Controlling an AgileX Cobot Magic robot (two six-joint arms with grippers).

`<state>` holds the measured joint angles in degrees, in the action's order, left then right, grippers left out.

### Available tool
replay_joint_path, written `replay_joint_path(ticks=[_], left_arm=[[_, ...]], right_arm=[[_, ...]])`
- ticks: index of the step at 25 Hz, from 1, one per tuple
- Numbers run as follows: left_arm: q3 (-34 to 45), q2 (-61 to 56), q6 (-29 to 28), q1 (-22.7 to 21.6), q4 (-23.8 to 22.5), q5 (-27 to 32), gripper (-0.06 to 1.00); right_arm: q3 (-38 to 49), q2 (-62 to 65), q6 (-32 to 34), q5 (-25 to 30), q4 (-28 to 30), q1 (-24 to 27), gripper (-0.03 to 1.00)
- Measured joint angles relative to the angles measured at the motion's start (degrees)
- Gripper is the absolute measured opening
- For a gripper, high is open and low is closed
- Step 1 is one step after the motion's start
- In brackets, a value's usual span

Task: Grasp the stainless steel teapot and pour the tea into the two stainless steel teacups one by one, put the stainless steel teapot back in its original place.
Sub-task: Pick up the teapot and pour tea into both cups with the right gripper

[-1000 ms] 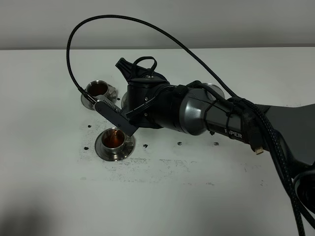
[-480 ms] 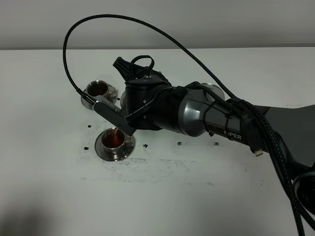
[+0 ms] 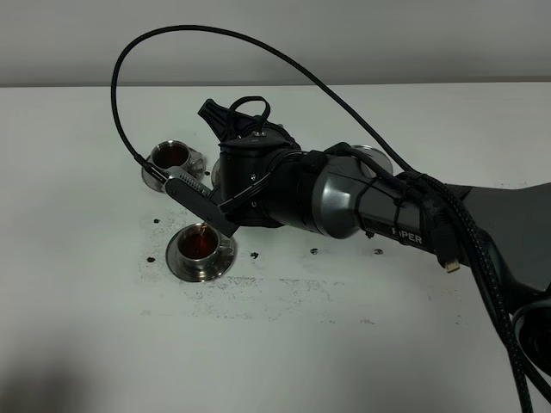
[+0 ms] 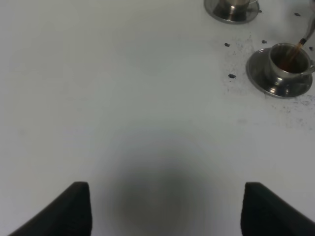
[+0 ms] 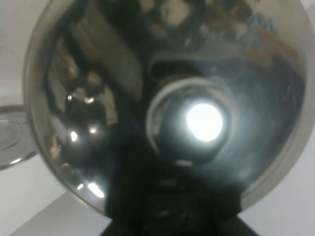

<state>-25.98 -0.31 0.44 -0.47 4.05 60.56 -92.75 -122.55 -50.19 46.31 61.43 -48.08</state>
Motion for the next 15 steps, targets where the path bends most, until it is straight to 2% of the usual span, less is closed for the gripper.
replay_joint_path(ticks=[15], left_arm=[[0.0,0.0,0.0,0.0,0.0,0.0,0.61]], right_arm=[[0.0,0.0,0.05,-0.05,0.14,0.0,0.18]])
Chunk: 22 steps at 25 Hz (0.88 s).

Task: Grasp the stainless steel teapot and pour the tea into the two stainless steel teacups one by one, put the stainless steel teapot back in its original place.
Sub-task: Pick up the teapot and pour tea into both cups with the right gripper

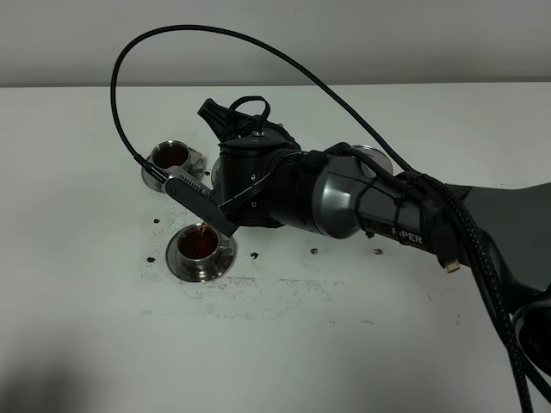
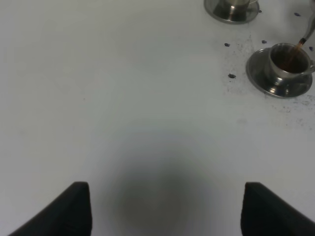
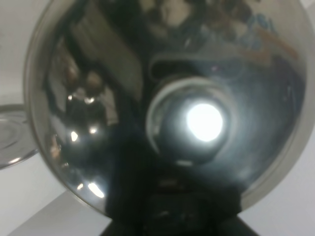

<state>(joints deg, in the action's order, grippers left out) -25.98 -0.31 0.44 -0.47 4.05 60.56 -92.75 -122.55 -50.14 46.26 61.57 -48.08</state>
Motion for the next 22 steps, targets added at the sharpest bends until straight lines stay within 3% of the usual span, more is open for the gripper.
replay_joint_path(ticks=[10,22], left_arm=[[0.0,0.0,0.0,0.0,0.0,0.0,0.61],[0.0,0.0,0.0,0.0,0.0,0.0,0.61]], right_arm=[[0.0,0.0,0.0,0.04,-0.86,0.0,0.18],[0.0,0.89,1.78,-0.06,-13.74,2.61,0.18]])
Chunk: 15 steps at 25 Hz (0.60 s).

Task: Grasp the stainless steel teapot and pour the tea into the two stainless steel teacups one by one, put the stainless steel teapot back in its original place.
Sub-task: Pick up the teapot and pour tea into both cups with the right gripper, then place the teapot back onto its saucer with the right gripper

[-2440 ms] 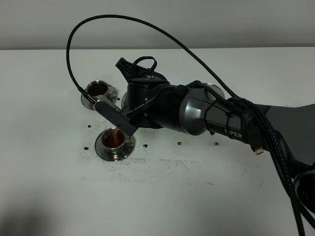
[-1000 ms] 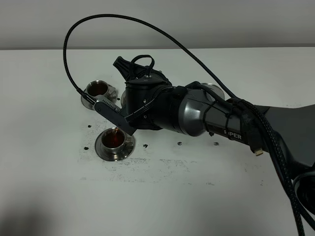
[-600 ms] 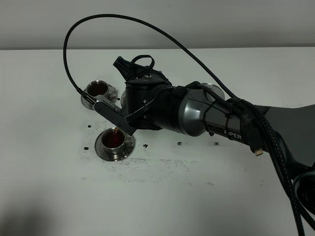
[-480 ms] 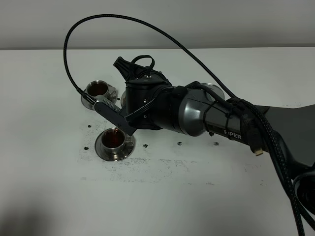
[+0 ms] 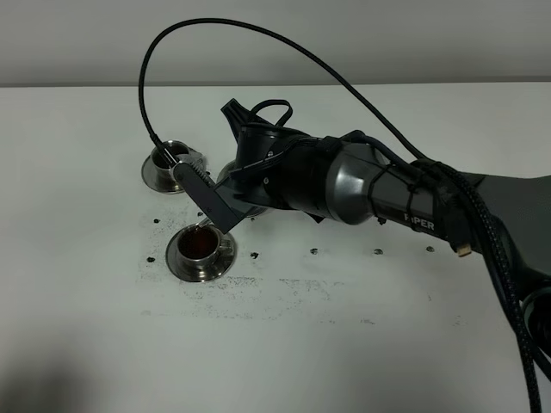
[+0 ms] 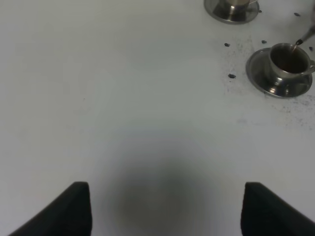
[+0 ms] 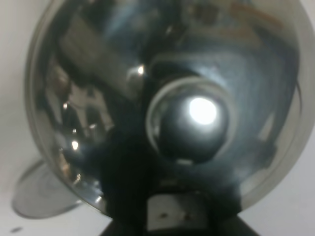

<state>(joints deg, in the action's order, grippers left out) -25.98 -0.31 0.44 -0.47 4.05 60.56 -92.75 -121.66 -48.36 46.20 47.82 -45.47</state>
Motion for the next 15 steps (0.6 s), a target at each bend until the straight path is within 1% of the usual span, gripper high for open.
replay_joint_path(ticks=[3,7,8,13,15], left_arm=[[0.0,0.0,0.0,0.0,0.0,0.0,0.61],[0.0,0.0,0.0,0.0,0.0,0.0,0.61],[0.0,0.0,0.0,0.0,0.0,0.0,0.61],[0.0,0.0,0.0,0.0,0.0,0.0,0.61],[0.0,0.0,0.0,0.0,0.0,0.0,0.61]], right_arm=[[0.0,2.13,0.04,0.38,-6.02,0.99,0.18],[1.93,7.43,2.72,1.48,-17.77,1.87,0.18],[3.37,9.22,4.33,1.34,-20.58,2.04,0.18],[13.92,16.62,13.78,-0.91,-30.18,2.1,0.18],[16.55,18.04,18.07,-1.23,-34.14,2.1,0.18]])
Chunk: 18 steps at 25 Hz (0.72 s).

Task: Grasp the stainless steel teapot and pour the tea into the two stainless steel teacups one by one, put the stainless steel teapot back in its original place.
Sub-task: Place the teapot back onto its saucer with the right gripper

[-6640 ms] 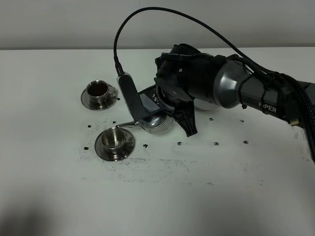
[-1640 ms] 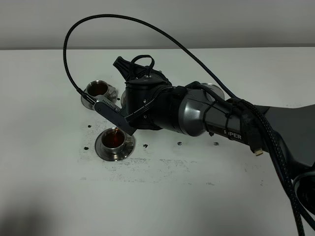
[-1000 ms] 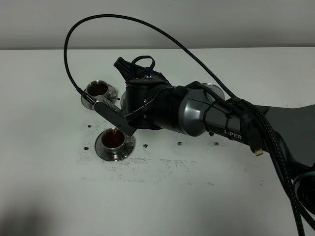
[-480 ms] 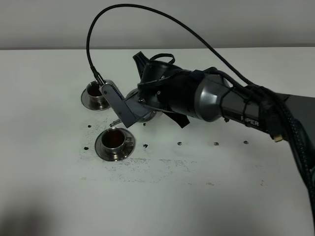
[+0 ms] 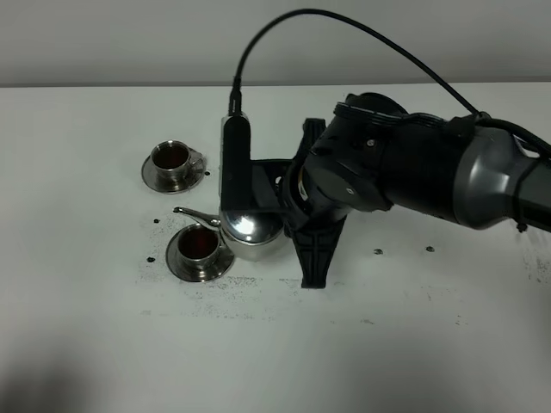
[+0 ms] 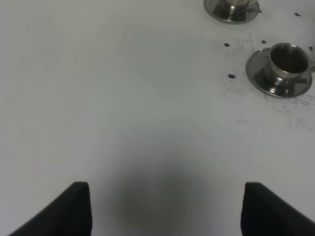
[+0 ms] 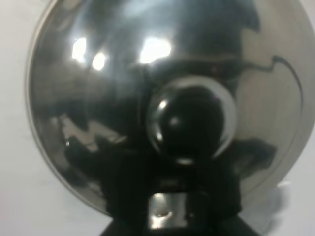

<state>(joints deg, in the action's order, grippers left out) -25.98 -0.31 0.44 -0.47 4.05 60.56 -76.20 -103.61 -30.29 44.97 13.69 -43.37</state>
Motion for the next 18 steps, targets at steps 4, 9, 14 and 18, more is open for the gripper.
replay_joint_path(ticks=[4,9,14,18], left_arm=[[0.0,0.0,0.0,0.0,0.0,0.0,0.61],[0.0,0.0,0.0,0.0,0.0,0.0,0.61],[0.0,0.0,0.0,0.0,0.0,0.0,0.61],[0.0,0.0,0.0,0.0,0.0,0.0,0.62]], right_arm=[[2.93,0.33,8.15,-1.55,-3.89,0.0,0.18],[3.4,-2.0,13.45,-3.02,-4.43,0.0,0.18],[3.4,-5.71,14.1,-3.07,-5.22,0.0,0.18],[3.4,-7.65,14.51,-3.35,-5.39,0.0,0.18]])
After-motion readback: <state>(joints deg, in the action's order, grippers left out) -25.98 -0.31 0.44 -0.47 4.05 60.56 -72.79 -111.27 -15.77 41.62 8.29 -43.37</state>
